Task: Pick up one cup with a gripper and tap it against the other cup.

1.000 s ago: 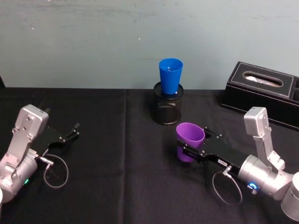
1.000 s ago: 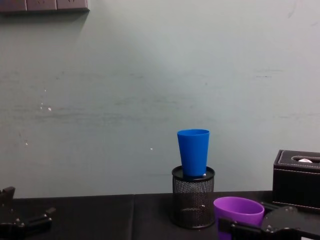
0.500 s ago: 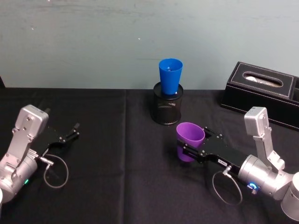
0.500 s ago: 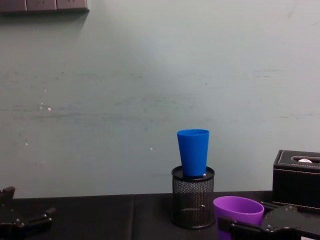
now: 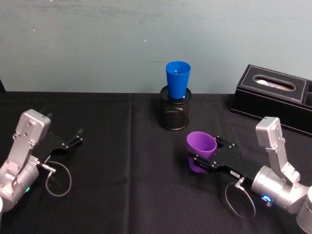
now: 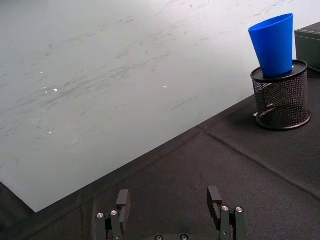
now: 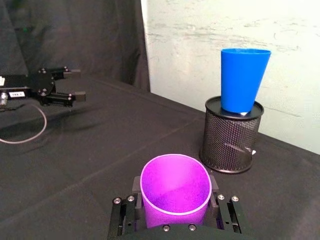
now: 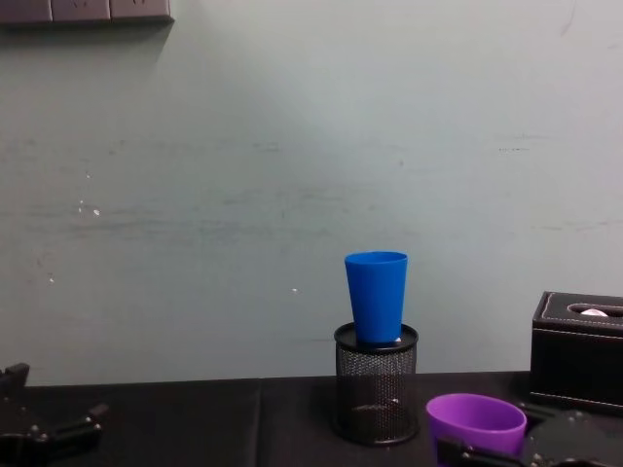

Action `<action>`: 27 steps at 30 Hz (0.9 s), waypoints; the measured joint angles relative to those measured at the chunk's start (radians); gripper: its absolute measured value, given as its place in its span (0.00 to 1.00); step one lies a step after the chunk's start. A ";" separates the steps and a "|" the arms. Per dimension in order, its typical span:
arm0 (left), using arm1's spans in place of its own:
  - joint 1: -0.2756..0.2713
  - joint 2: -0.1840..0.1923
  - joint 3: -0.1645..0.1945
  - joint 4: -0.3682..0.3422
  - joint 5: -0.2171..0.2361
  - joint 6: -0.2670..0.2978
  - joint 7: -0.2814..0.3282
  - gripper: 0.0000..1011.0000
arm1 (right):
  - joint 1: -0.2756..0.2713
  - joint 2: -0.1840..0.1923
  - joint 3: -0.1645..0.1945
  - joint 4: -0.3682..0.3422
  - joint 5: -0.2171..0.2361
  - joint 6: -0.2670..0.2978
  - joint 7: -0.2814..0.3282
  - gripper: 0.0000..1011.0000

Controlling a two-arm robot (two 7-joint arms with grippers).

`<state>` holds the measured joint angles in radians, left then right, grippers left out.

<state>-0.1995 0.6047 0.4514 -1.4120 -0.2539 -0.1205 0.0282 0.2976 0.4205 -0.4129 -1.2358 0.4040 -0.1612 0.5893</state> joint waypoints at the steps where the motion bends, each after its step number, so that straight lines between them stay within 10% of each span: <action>1: 0.000 0.000 0.000 0.000 0.000 0.000 0.000 1.00 | -0.004 0.001 0.001 -0.001 -0.004 -0.001 -0.004 0.72; 27: 0.000 0.000 0.000 0.000 0.000 0.000 0.000 1.00 | 0.023 -0.040 0.011 0.099 -0.018 -0.076 0.030 0.73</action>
<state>-0.1996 0.6047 0.4514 -1.4120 -0.2539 -0.1205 0.0283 0.3204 0.3810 -0.4019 -1.1368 0.3863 -0.2368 0.6198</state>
